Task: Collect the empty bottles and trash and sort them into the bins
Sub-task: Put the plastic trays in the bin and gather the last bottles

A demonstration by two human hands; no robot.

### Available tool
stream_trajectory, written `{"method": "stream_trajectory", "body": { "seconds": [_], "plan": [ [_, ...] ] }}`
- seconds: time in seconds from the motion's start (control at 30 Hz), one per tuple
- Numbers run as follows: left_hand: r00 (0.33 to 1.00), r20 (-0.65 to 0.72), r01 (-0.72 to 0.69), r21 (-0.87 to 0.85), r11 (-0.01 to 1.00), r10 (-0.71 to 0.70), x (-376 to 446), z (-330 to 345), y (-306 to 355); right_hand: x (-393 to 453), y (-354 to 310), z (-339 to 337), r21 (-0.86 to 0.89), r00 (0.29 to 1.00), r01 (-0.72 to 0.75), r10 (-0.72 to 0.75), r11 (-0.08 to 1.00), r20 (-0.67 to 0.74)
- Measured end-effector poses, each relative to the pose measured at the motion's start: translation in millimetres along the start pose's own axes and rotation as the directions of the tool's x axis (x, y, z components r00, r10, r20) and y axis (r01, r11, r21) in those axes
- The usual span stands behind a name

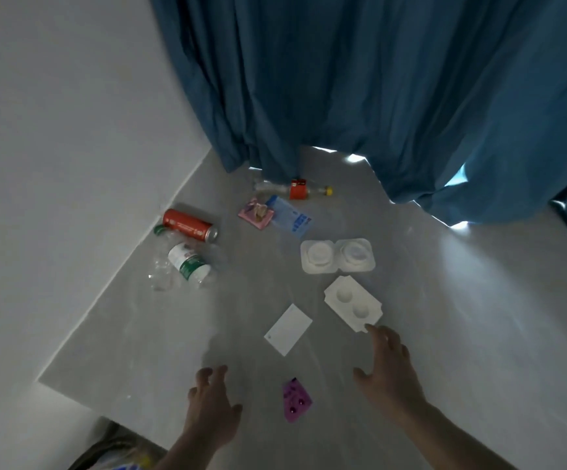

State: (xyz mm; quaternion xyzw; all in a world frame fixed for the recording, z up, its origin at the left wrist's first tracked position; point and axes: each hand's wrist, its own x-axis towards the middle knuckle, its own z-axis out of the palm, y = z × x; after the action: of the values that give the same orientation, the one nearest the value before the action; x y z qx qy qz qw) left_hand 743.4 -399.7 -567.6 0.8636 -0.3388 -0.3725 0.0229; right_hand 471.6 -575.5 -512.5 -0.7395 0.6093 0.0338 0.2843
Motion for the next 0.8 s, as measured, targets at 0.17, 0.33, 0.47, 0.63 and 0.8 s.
{"method": "stream_trajectory", "body": {
  "seconds": [0.17,0.33,0.47,0.63,0.8],
  "plan": [
    [0.997,-0.066,-0.029,0.11,0.994,0.036,21.6,19.2,-4.3,70.9,5.7,-8.5,-0.017,0.998,-0.057,0.057,0.998,0.0],
    [0.993,-0.077,-0.081,0.097,0.992,0.089,29.0,14.1,-14.3,125.1,0.3,5.4,-0.017,0.997,-0.079,0.079,0.997,0.002],
    [0.981,-0.133,-0.141,0.025,0.99,0.143,30.8,1.1,1.9,136.9,9.6,16.4,-0.081,0.988,-0.156,0.157,0.984,0.008],
    [0.942,-0.206,-0.296,-0.136,0.945,0.266,40.2,-25.3,63.2,115.6,27.4,24.4,0.134,0.954,-0.297,0.286,0.945,0.092],
    [0.958,-0.109,-0.28,-0.151,0.948,0.265,74.3,-27.9,116.2,48.1,22.1,31.2,0.365,0.94,-0.314,0.231,0.876,0.252]
  ]
}}
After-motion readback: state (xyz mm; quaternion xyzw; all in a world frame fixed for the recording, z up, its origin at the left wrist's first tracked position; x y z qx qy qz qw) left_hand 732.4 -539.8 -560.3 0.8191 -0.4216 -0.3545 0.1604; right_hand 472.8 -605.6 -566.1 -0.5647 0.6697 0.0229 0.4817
